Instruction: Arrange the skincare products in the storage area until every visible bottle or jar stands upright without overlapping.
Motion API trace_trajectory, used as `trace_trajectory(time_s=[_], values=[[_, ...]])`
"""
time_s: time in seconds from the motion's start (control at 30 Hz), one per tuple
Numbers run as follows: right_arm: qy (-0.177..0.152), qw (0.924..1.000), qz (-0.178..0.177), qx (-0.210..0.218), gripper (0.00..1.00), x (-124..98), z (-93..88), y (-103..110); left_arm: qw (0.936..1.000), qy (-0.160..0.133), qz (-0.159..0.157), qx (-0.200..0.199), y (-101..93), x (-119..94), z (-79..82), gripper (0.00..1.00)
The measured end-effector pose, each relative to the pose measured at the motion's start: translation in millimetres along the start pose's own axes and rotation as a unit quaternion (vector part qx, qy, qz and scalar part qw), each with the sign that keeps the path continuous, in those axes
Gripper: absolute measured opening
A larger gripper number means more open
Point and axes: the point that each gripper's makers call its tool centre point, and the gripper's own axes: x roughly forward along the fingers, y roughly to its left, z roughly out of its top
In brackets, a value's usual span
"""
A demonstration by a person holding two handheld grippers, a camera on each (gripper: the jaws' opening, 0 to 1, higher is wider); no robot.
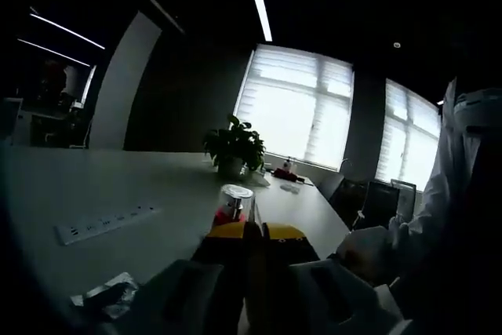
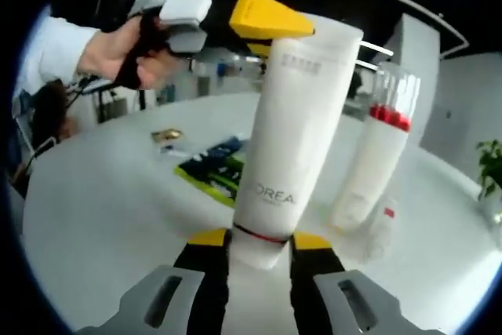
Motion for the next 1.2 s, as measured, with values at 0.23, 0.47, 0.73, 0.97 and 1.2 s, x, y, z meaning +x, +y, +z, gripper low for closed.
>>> trace_trajectory(time_s=[0.23,0.47,0.73,0.97,1.2], values=[[-0.001,0.9997,-0.019,0.014,0.22,21,6.4,-12,0.9997,0.008,-0.005,0.021,7.0,5,3.7,0.05],[-0.007,0.9993,-0.036,0.006,0.22,32,10.1,-21,0.9997,0.001,-0.008,0.021,20.8,4,2.3,0.05],[-0.01,0.9985,-0.053,0.011,0.22,42,13.5,-30,0.9983,0.011,-0.007,0.057,28.7,11,3.7,0.06],[-0.01,0.9974,-0.068,-0.021,0.23,43,13.4,-31,0.9936,0.022,-0.006,0.11,30.8,14,5.0,0.06],[-0.005,0.9968,-0.076,-0.026,0.24,48,15.7,-31,0.9915,0.034,-0.011,0.125,34.1,15,7.1,0.07]])
